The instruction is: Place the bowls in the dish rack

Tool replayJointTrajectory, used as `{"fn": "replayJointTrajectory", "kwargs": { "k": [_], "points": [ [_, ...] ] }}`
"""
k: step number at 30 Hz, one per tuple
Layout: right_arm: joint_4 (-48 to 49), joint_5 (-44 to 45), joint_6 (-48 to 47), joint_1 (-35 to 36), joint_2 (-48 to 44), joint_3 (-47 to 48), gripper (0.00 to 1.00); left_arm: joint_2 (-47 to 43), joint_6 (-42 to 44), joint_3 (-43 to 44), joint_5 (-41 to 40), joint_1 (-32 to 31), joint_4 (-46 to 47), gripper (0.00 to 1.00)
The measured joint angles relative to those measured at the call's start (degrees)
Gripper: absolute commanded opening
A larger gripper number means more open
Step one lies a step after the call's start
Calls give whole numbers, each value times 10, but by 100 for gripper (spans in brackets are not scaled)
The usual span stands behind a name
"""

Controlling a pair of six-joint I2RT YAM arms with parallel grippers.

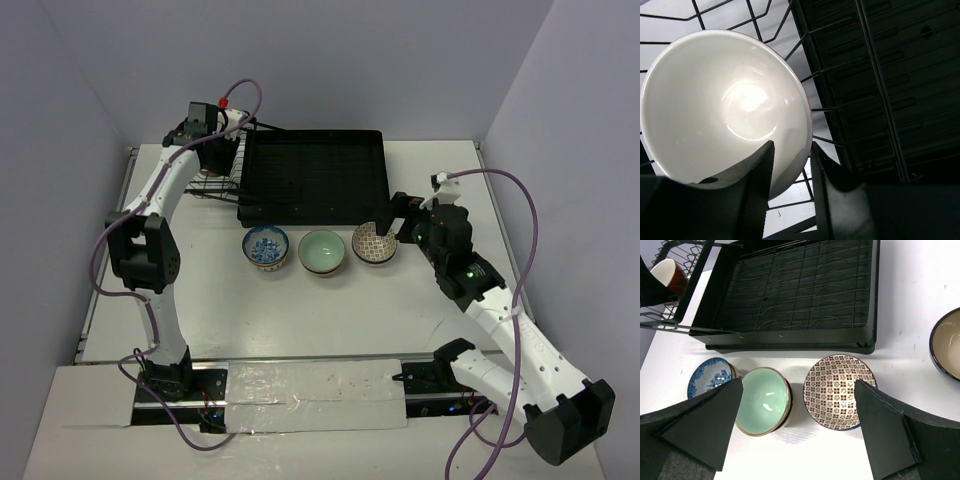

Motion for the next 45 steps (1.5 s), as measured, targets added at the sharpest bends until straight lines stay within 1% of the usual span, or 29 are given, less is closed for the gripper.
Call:
{"fn": "replayJointTrajectory", "kwargs": {
  "k": [1, 2, 3, 5, 6, 7, 13, 17, 27, 30, 32, 39, 42, 45],
  "points": [
    [0, 0, 0, 0, 1, 0, 100, 1, 1, 0, -1, 0, 1, 32],
    [0, 0, 0, 0, 2, 0, 99, 2, 2, 1, -2, 0, 0, 29],
    [0, 0, 0, 0, 2, 0, 99, 2, 0, 1, 0, -1, 1, 20],
    [0, -2, 0, 0, 3, 0, 99, 2, 2, 3, 7, -5, 5, 11],
    [0, -2, 0, 0, 3, 0, 99, 2, 3, 7, 6, -10, 8, 4],
    [0, -2, 0, 0, 4, 0, 99, 2, 2, 12, 2, -13, 5, 0],
    [0, -3, 0, 0, 4, 0, 99, 2, -6, 26, 22, -7, -1, 0],
    [0, -2, 0, 0, 4, 0, 99, 2, -30, 28, 69, 5, 14, 0],
    [0, -1, 0, 0, -6, 0, 99, -1, -157, 27, 268, 97, 108, 0],
    [0, 1, 0, 0, -9, 0, 99, -1, -202, 23, 339, 126, 144, 0],
    [-1, 3, 0, 0, -11, 0, 99, 0, -225, 21, 367, 140, 161, 0],
    [-4, 3, 0, 0, -12, 0, 99, 7, -298, 17, 455, 161, 228, 0],
    [-4, 3, 0, 0, -12, 0, 99, 7, -344, -11, 495, 164, 288, 0],
    [-4, 3, 0, 0, -12, 0, 99, 18, -380, -27, 524, 169, 317, 0]
  ]
}}
